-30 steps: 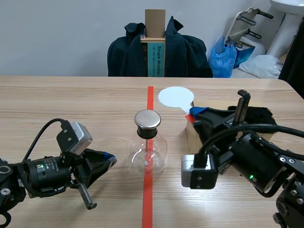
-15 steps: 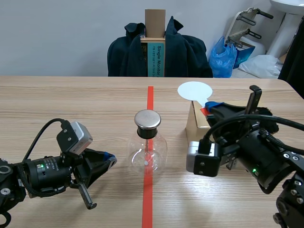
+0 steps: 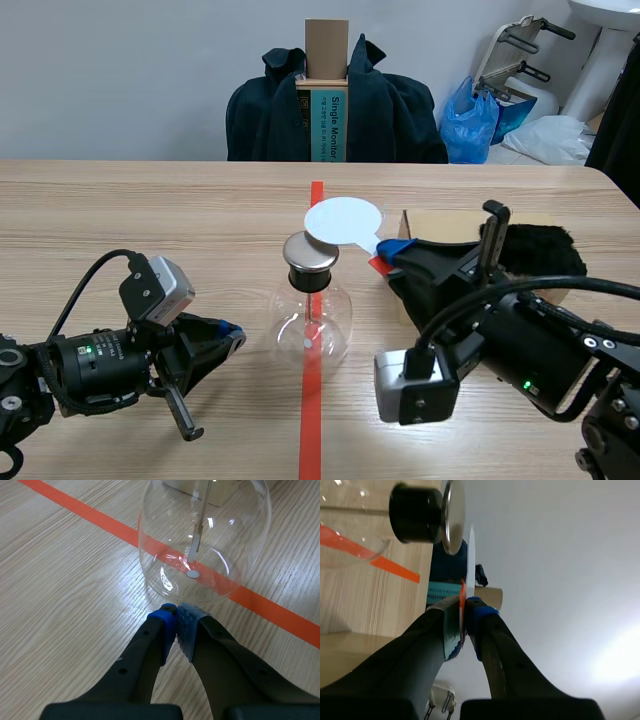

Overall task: Do the electroscope experiment.
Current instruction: 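Move the plate toward and away from the electroscope, then hold the plate still at the electroscope, then move the plate toward and away from the electroscope, then put the plate down on the right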

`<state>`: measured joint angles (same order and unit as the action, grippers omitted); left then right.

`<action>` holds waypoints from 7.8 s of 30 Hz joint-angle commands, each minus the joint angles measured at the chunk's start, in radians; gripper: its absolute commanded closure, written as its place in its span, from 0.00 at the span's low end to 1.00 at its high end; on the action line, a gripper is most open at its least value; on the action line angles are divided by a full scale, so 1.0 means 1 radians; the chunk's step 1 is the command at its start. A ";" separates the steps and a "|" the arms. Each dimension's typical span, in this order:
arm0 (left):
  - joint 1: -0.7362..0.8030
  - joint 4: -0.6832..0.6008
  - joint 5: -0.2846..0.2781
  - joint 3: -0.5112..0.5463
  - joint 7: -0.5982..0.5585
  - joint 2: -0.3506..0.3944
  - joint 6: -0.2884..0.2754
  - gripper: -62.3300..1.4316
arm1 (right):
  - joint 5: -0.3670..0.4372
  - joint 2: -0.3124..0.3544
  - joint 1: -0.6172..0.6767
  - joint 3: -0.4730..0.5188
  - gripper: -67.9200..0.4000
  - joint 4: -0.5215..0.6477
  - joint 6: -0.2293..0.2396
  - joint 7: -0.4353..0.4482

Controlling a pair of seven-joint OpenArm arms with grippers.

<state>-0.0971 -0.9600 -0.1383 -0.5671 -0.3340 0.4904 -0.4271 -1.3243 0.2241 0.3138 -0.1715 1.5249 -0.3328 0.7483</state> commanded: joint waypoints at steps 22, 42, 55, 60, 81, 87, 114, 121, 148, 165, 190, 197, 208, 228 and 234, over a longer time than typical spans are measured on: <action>-0.003 -0.021 -0.010 0.012 -0.014 0.006 -0.005 0.93 | 0.008 0.003 -0.012 0.009 0.98 0.016 -0.011 0.142; -0.003 -0.021 -0.010 0.012 -0.014 0.006 -0.005 0.93 | 0.008 0.003 -0.012 0.009 0.98 0.016 -0.011 0.125; -0.002 -0.021 -0.010 0.012 -0.013 0.006 -0.005 0.93 | 0.008 0.003 -0.011 0.009 0.98 0.016 -0.011 -0.022; -0.002 -0.021 -0.010 0.012 -0.013 0.006 -0.005 0.93 | 0.008 0.003 -0.011 0.009 0.98 0.016 -0.011 -0.153; 0.000 -0.021 -0.010 0.012 -0.014 0.006 -0.005 0.93 | 0.008 0.003 -0.011 0.009 0.98 0.016 -0.011 -0.208; 0.000 -0.021 -0.010 0.012 -0.014 0.006 -0.005 0.93 | 0.008 0.003 -0.011 0.009 0.98 0.016 -0.011 -0.085; 0.000 -0.021 -0.010 0.012 -0.014 0.006 -0.005 0.93 | 0.008 0.003 -0.012 0.009 0.98 0.016 -0.019 0.135; 0.000 -0.021 -0.010 0.012 -0.014 0.006 -0.005 0.93 | 0.008 0.003 -0.012 0.009 0.98 0.016 -0.018 0.046; 0.000 -0.021 -0.010 0.012 -0.014 0.006 -0.005 0.93 | 0.007 0.003 -0.011 0.009 0.98 0.016 -0.018 -0.292; 0.000 -0.021 -0.010 0.012 -0.014 0.006 -0.005 0.93 | 0.007 0.003 -0.011 0.009 0.98 0.016 -0.018 0.021; 0.000 -0.021 -0.010 0.012 -0.014 0.006 -0.005 0.93 | 0.007 0.003 -0.011 0.009 0.98 0.016 -0.019 0.142; 0.000 -0.021 -0.010 0.012 -0.014 0.006 -0.005 0.93 | 0.007 0.003 -0.011 0.009 0.98 0.016 -0.018 0.119; 0.000 -0.021 -0.010 0.012 -0.014 0.006 -0.005 0.93 | 0.007 0.003 -0.011 0.010 0.98 0.016 -0.018 -0.102; 0.000 -0.021 -0.010 0.012 -0.013 0.006 -0.005 0.93 | 0.097 -0.008 -0.009 0.046 0.98 -0.025 -0.002 -0.529; 0.000 -0.021 -0.010 0.012 -0.013 0.006 -0.005 0.93 | 0.095 -0.019 -0.009 0.027 0.98 -0.091 -0.003 -0.525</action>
<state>-0.0967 -0.9600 -0.1383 -0.5671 -0.3340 0.4904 -0.4271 -1.2297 0.1963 0.3141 -0.1406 1.4193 -0.3244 0.2256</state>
